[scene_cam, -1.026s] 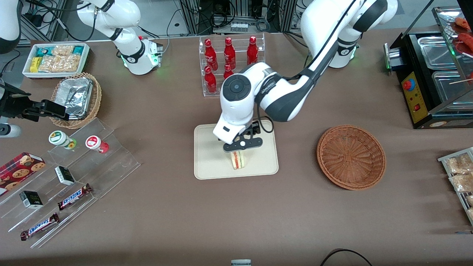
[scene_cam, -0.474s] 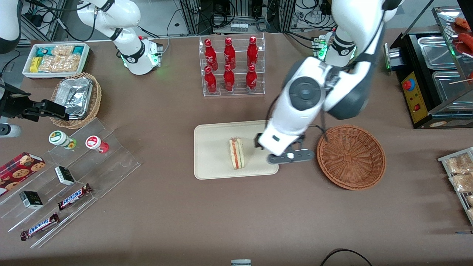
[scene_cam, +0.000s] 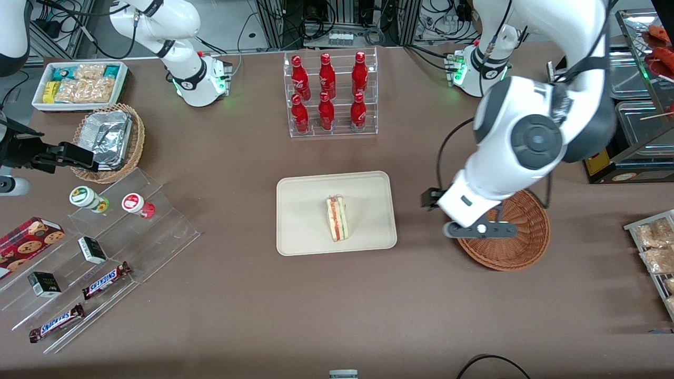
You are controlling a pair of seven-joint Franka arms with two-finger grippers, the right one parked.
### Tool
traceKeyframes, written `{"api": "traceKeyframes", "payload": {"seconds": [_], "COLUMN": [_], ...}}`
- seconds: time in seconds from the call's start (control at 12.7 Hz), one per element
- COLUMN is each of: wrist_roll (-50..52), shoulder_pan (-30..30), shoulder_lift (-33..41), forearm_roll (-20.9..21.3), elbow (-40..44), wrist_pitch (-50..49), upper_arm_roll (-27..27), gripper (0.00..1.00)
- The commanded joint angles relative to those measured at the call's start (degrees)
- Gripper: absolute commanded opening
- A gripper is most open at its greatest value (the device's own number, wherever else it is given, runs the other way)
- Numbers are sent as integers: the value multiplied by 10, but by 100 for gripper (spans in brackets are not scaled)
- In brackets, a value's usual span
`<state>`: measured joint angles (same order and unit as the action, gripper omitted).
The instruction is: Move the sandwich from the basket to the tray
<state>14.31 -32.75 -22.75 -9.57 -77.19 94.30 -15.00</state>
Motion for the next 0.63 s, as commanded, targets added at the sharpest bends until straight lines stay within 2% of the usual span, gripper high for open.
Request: {"api": "traceKeyframes", "payload": {"seconds": [0.0, 0.24, 0.55], "wrist_roll": [-58, -95, -95], "shoulder_pan": [-9, -10, -9], "shoulder_lift": [37, 69, 119], "forearm_roll": [-5, -2, 15], "elbow": [-18, -18, -39], "wrist_pitch": [-44, -90, -133], "upper_arm_roll": [-41, -73, -79], "gripper": [100, 100, 100]}}
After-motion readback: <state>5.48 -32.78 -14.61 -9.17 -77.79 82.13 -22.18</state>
